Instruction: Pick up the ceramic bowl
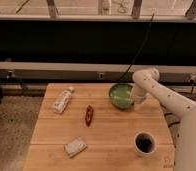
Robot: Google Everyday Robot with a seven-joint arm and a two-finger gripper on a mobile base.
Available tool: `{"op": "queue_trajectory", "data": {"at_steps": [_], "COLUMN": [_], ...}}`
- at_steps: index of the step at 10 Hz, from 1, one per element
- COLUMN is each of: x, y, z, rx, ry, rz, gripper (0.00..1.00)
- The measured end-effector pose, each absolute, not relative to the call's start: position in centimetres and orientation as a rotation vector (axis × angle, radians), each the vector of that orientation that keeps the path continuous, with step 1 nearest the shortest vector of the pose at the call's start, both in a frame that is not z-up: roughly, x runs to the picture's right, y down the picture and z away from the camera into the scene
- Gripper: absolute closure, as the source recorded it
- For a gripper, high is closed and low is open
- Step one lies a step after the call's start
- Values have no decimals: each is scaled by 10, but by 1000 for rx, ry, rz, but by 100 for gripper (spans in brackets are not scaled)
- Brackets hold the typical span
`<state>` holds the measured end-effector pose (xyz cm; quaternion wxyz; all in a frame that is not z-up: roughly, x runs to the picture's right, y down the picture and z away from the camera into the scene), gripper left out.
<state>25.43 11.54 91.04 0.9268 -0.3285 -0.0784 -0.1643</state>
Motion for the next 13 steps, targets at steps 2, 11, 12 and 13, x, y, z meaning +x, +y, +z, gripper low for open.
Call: {"op": "queue_trajectory", "data": {"at_steps": [2, 11, 12, 13], "x": [259, 258, 257, 256], "y": [113, 68, 64, 59], "z": [904, 831, 824, 816], "rx": [-670, -509, -491, -466], "ry": [-153, -131, -130, -124], "rz": [-334, -363, -372, -384], "gripper": [99, 100, 100, 100]}}
